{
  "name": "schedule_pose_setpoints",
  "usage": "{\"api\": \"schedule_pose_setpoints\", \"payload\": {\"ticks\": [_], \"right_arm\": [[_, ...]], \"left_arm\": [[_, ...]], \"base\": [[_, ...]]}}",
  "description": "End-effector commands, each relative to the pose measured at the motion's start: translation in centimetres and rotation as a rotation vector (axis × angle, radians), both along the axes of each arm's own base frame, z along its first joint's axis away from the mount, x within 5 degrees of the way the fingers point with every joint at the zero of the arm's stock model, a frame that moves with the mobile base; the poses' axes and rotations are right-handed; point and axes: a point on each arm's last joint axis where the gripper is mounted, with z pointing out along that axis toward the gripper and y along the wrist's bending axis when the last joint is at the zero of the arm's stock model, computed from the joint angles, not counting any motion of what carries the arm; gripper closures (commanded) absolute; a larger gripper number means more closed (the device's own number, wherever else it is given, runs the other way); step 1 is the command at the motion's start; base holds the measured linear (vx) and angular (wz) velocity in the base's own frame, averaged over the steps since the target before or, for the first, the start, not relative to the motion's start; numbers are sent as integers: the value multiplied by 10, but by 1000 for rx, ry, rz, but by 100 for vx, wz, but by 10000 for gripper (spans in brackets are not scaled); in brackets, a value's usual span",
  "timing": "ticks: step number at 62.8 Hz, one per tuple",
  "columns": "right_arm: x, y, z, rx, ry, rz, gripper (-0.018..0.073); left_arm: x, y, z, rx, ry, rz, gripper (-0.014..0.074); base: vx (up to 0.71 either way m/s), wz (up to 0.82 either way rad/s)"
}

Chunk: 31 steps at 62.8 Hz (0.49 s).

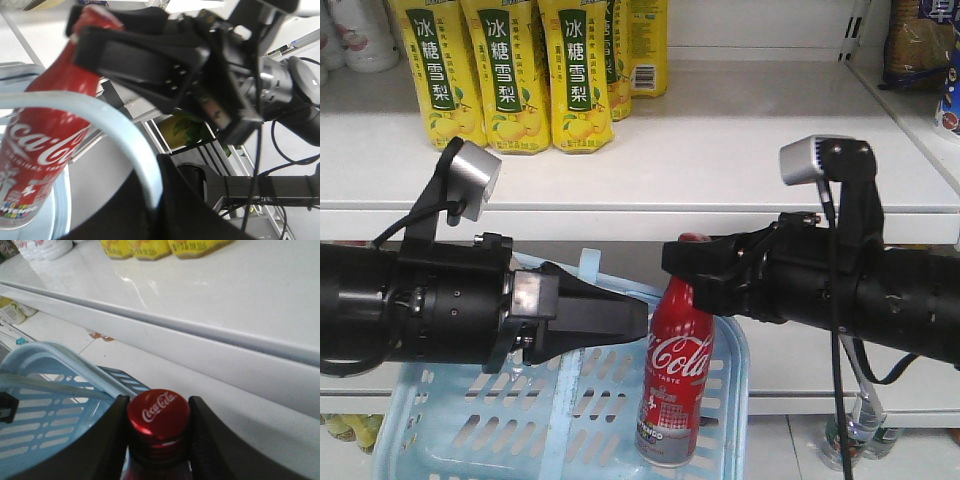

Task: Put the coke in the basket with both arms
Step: 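Move the bottle over the basket and release it with the right gripper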

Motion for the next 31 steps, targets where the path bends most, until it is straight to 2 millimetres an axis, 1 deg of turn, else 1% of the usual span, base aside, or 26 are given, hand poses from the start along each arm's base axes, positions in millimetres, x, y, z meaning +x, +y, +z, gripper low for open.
{"api": "schedule_pose_setpoints", "payload": {"ticks": [1,7,8,20,25,27,31], "right_arm": [[5,3,8,24,-9,5,454],[9,6,0,0,10,18,349],[9,6,-1,-5,10,21,316],[10,5,-3,-42,-7,26,50],[8,2,0,-76,-45,22,-13],[7,1,2,-84,-62,21,-27],[2,-3,9,-100,-99,18,-28]], "left_arm": [[-6,0,21,-95,-17,-2,603],[-6,0,21,-95,-17,-2,603],[-6,0,21,-95,-17,-2,603],[-6,0,21,-95,-17,-2,603],[-6,0,21,-95,-17,-2,603],[-6,0,21,-95,-17,-2,603],[-6,0,21,-96,-16,-2,603]], "base": [[0,0],[0,0],[0,0],[0,0],[0,0],[0,0],[0,0]]}}
